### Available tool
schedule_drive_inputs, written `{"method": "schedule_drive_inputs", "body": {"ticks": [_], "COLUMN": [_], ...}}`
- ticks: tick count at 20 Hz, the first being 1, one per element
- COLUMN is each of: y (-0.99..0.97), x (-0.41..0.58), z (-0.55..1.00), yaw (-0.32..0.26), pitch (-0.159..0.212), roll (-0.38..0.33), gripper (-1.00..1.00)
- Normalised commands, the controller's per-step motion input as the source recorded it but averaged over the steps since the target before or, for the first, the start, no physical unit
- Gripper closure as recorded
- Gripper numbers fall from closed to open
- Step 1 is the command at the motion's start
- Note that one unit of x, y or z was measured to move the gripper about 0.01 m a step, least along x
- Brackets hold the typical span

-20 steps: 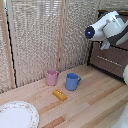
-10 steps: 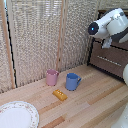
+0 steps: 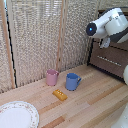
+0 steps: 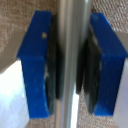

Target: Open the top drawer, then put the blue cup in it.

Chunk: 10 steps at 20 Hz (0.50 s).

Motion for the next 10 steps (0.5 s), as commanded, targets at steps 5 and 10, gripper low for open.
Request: {"method": "schedule_drive_inputs", "body": {"ticks": [5,10], "y": [0.65,0.59], "x": [-0.002,0.0], "z": [0.05,0.01], "yaw": [-0.173,-0.203], "pitch": [-0.018,0.002], "roll": [0.058,0.009], "gripper": [1.0,1.0]}}
